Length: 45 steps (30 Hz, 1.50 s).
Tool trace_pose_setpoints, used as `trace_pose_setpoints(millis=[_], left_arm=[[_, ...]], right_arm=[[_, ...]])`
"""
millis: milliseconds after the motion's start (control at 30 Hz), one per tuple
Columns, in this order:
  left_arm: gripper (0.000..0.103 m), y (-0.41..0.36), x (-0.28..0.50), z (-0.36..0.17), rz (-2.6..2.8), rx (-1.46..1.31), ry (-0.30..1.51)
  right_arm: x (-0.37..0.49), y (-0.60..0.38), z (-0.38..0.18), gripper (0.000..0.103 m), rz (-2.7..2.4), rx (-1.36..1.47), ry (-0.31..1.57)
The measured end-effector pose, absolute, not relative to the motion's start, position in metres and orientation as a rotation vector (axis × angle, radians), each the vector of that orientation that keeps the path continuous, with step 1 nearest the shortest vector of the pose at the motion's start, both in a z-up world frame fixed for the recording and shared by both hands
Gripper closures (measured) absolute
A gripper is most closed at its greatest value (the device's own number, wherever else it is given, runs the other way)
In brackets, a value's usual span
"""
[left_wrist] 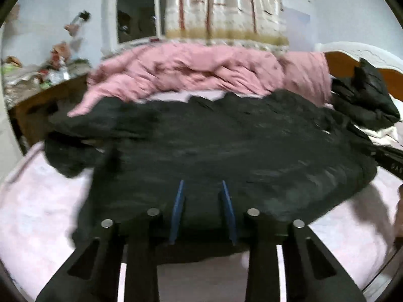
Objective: Fold large clothes
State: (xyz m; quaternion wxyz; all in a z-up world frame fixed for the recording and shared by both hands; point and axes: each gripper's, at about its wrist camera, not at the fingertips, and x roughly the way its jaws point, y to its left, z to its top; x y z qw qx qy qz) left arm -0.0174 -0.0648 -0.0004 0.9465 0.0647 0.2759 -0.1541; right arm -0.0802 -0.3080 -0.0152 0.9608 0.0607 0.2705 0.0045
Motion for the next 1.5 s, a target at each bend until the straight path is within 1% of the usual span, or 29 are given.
trace_pose_setpoints(millis=[100, 167, 233, 267, 400, 500, 600, 633, 667, 767, 833, 1000, 1133, 1233, 1300, 1333, 1400, 1433, 1500], left_arm=[[0.076, -0.078, -0.017, -0.019, -0.318, 0.132, 0.594], [0.076, -0.080, -0.014, -0.033, -0.295, 0.133, 0.622], [0.076, -0.081, -0.008, -0.042, -0.261, 0.130, 0.656], [0.076, -0.082, -0.008, -0.045, -0.244, 0.129, 0.663], [0.076, -0.094, -0.015, -0.053, -0.191, 0.224, 0.650], [0.075, -0.094, -0.017, -0.055, -0.176, 0.243, 0.637], [0.070, -0.083, -0.017, -0.054, -0.215, 0.177, 0.631], [0.066, -0.078, -0.016, -0.053, -0.229, 0.149, 0.634], [0.063, -0.074, -0.015, -0.052, -0.240, 0.116, 0.637], [0.063, -0.073, -0.014, -0.052, -0.240, 0.102, 0.642], [0.063, -0.078, -0.016, -0.052, -0.223, 0.130, 0.637], [0.063, -0.070, -0.013, -0.052, -0.256, 0.077, 0.650], [0.063, -0.071, -0.014, -0.052, -0.253, 0.081, 0.650], [0.063, -0.070, -0.011, -0.053, -0.265, 0.082, 0.672], [0.061, -0.064, -0.006, -0.053, -0.272, 0.043, 0.695], [0.061, -0.062, -0.005, -0.054, -0.275, 0.029, 0.701], [0.061, -0.063, -0.006, -0.054, -0.273, 0.039, 0.696], [0.061, -0.065, -0.007, -0.054, -0.270, 0.049, 0.692], [0.061, -0.066, -0.008, -0.054, -0.265, 0.059, 0.690]], right_arm=[[-0.070, -0.287, -0.033, 0.097, 0.054, 0.074, 0.608], [-0.063, -0.287, -0.051, 0.097, 0.040, 0.049, 0.685], [-0.054, -0.295, -0.072, 0.097, 0.038, 0.078, 0.771], [-0.053, -0.298, -0.075, 0.098, 0.044, 0.105, 0.781], [-0.054, -0.291, -0.075, 0.097, 0.020, 0.065, 0.773], [-0.061, -0.278, -0.076, 0.097, -0.014, 0.003, 0.748], [-0.070, -0.278, -0.072, 0.097, -0.024, -0.014, 0.709], [-0.070, -0.281, -0.069, 0.097, -0.027, -0.016, 0.686], [-0.075, -0.280, -0.064, 0.097, -0.032, -0.030, 0.645], [-0.090, -0.267, -0.051, 0.097, 0.013, -0.081, 0.558], [-0.096, -0.257, -0.041, 0.097, 0.084, -0.063, 0.526], [-0.073, -0.220, -0.029, 0.097, 0.310, 0.069, 0.604], [-0.061, -0.201, -0.046, 0.097, 0.271, -0.011, 0.666], [-0.061, -0.214, -0.052, 0.097, 0.200, -0.004, 0.706], [-0.063, -0.235, -0.056, 0.097, -0.007, -0.061, 0.700], [-0.061, -0.252, -0.062, 0.097, -0.053, -0.043, 0.717], [-0.060, -0.291, -0.069, 0.099, -0.036, 0.105, 0.768], [-0.062, -0.310, -0.069, 0.103, -0.006, 0.179, 0.774], [-0.070, -0.336, -0.068, 0.103, -0.076, 0.201, 0.766]])
